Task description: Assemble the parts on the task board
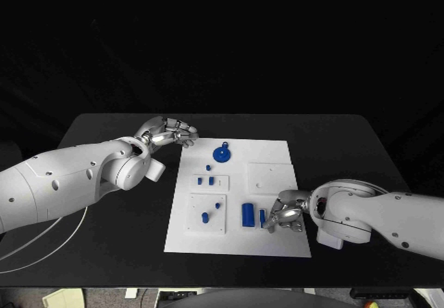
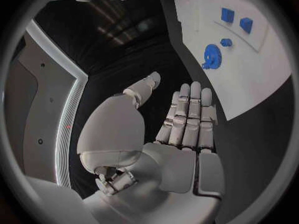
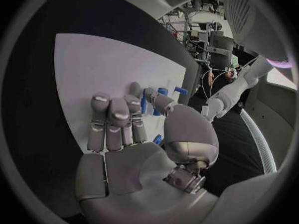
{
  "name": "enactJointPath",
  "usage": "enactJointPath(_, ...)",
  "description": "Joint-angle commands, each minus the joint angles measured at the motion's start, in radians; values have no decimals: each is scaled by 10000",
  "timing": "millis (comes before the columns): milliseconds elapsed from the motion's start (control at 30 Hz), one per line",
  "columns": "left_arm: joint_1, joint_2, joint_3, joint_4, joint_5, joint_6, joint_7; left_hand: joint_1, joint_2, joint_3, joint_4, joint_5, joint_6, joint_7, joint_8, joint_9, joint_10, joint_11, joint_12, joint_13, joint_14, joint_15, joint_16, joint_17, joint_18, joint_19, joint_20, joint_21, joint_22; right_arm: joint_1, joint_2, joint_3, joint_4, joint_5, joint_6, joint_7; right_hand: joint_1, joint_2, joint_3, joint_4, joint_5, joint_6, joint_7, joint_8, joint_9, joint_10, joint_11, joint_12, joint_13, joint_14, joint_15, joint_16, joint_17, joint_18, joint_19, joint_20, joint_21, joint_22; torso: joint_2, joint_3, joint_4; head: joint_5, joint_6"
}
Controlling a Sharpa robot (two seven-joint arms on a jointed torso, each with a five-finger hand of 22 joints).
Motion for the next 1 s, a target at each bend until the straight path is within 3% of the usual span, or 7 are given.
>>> enactJointPath(33,1,19,6,21,-28,126,76,61,4,-21,14,-37,-74,-9,56,-17,-18,5,2,15,35,12,-40,16,196,9,42,-44,15,-35,-46,-27,-63,-112,50,58,-41,-187,67,0,-53,-17,47,33,-4,77,26,34,11,35,-48,53,4,159,48,44,-11,14,-3,2,-4,-5,31)
enactJointPath(267,1,26,6,-3,-28,125,89,58,2,-24,16,-37,-74,-9,57,-18,-18,6,2,16,35,13,-44,20,195,10,43,-47,17,-30,-204,-21,-288,522,-226,719,-652,-1145,-827,-60,60,-147,80,-19,-12,4,65,9,11,21,-28,23,-14,159,31,67,-29,30,-8,8,-5,-5,89)
enactJointPath(367,1,35,6,-36,-22,129,108,58,1,-25,17,-37,-75,-9,58,-18,-19,6,1,16,35,13,-45,21,195,10,43,-48,19,32,-315,-15,-404,702,-377,1074,-1064,-853,-2189,-864,975,-280,98,-33,47,-135,63,-21,26,-63,-33,-39,-18,159,-128,15,-136,32,-15,4,-12,1,131)
enactJointPath(567,2,73,8,-133,190,137,175,50,-4,-32,22,-38,-73,-8,60,-19,-18,6,2,17,36,14,-49,26,193,11,44,-51,22,421,-366,43,-800,816,-635,1915,-1360,-815,-2805,-1335,1105,-509,154,-156,20,-226,121,-50,11,-113,8,-108,-27,159,-191,1,-259,-3,-10,5,-12,-31,300)
enactJointPath(733,6,99,12,-229,602,161,274,56,31,-35,27,-35,5,-37,110,-5,19,-10,22,29,57,8,-55,51,192,13,42,-67,38,793,-270,93,-1433,1843,-741,3237,-1349,-717,-2852,-1445,1045,-629,176,-222,3,-249,138,-50,6,-123,15,-134,-26,159,-190,-27,-305,-20,-21,-8,-10,-91,571)
enactJointPath(833,18,105,19,-339,975,221,348,75,83,-51,8,-34,144,-97,193,17,114,-56,71,56,94,-5,-61,90,184,11,33,-90,65,956,-15,155,-2111,2677,-652,4135,-1251,-560,-2870,-1544,1071,-672,192,-241,4,-288,152,-60,1,-151,27,-165,-27,159,-211,-47,-342,-29,-24,-13,-6,-146,844)
enactJointPath(1000,147,240,37,-694,1457,297,460,120,249,-72,-55,-27,351,-201,304,34,343,-160,180,114,197,-47,-57,160,164,22,7,-127,112,1008,668,372,-3686,3930,-1052,5421,-746,-286,-2931,-1584,1238,-998,345,-388,-16,-753,305,-328,-94,-559,175,-549,-166,150,-651,23,-672,-111,-32,-38,-5,-235,1510)
